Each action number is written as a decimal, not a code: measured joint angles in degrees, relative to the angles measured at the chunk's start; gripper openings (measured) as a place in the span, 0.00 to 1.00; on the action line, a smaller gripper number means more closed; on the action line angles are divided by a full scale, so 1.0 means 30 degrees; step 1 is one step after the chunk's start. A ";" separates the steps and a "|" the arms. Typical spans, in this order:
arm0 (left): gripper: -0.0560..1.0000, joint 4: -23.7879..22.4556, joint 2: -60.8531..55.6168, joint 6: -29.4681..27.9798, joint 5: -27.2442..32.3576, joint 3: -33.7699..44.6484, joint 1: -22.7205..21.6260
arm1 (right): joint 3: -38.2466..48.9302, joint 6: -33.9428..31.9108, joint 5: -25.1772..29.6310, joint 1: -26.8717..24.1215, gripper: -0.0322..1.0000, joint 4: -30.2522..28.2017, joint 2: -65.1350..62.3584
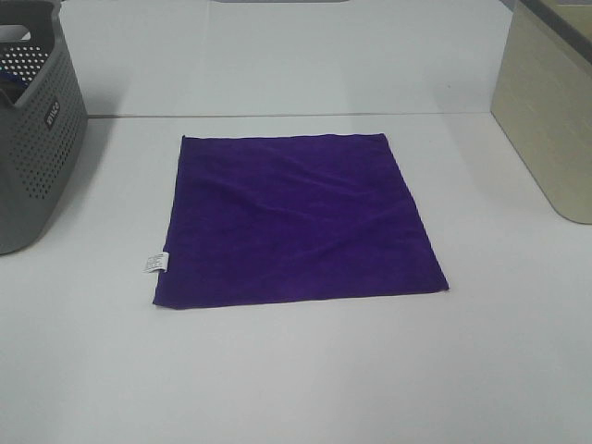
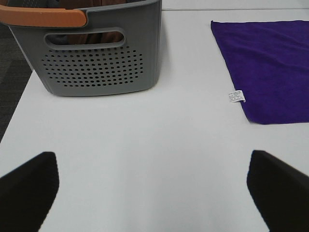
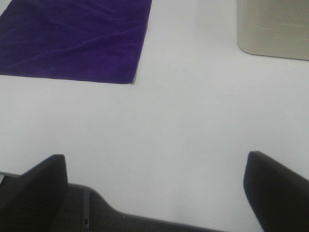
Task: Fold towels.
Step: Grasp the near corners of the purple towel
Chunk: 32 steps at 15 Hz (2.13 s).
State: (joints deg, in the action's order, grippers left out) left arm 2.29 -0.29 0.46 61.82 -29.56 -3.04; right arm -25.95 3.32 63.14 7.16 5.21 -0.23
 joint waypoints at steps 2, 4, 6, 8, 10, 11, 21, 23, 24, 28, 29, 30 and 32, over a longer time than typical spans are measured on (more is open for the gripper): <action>0.99 0.0115 0.0000 0.0000 0.0000 0.0000 0.0000 | 0.0000 0.0000 0.0000 0.0000 0.96 0.0000 0.0000; 0.99 0.0115 0.0000 0.0000 0.0000 0.0000 0.0000 | 0.0000 0.0000 0.0000 0.0000 0.96 0.0000 0.0000; 0.99 0.0115 0.0000 0.0000 0.0000 0.0000 0.0000 | 0.0000 0.0000 0.0000 0.0000 0.96 -0.0095 0.0000; 0.99 0.0115 0.0000 0.0000 0.0000 0.0000 0.0000 | 0.0000 0.0000 0.0000 0.0000 0.96 -0.0401 0.0000; 0.99 0.0134 0.0000 0.0000 0.0000 0.0000 0.0000 | 0.0000 0.0000 0.0000 0.0000 0.96 -0.0497 0.0000; 0.99 0.0248 0.0000 0.0000 0.0000 0.0000 0.0000 | 0.0000 0.0000 0.0000 0.0000 0.96 -0.0497 0.0000; 0.99 0.0267 0.0000 0.0000 0.0000 0.0000 0.0000 | 0.0000 0.0000 0.0000 0.0000 0.96 -0.0497 0.0000; 0.99 0.0344 0.0000 0.0000 0.0000 0.0000 0.0000 | 0.0000 0.0000 0.0000 0.0000 0.96 -0.0497 0.0000; 0.99 0.0382 0.0000 0.0000 0.0000 0.0000 0.0000 | 0.0000 0.0000 0.0000 0.0000 0.96 -0.0497 0.0000; 0.99 0.0477 0.0000 0.0000 0.0000 0.0000 0.0000 | 0.0000 0.0000 0.0000 0.0000 0.96 -0.0497 0.0000; 0.99 0.0477 0.0000 0.0000 0.0000 0.0000 0.0000 | 0.0000 0.0000 0.0000 0.0000 0.96 -0.0497 0.0000; 0.99 0.0477 0.0000 0.0000 0.0000 0.0000 0.0000 | 0.0000 0.0000 0.0000 0.0000 0.96 -0.0497 0.0000; 0.99 0.0497 0.0000 0.0000 0.0000 0.0000 0.0000 | 0.0000 0.0000 0.0000 0.0000 0.96 -0.0497 0.0000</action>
State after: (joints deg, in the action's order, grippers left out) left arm 3.78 -0.29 0.46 61.82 -29.56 -3.04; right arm -25.95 3.32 63.14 7.16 3.72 -0.23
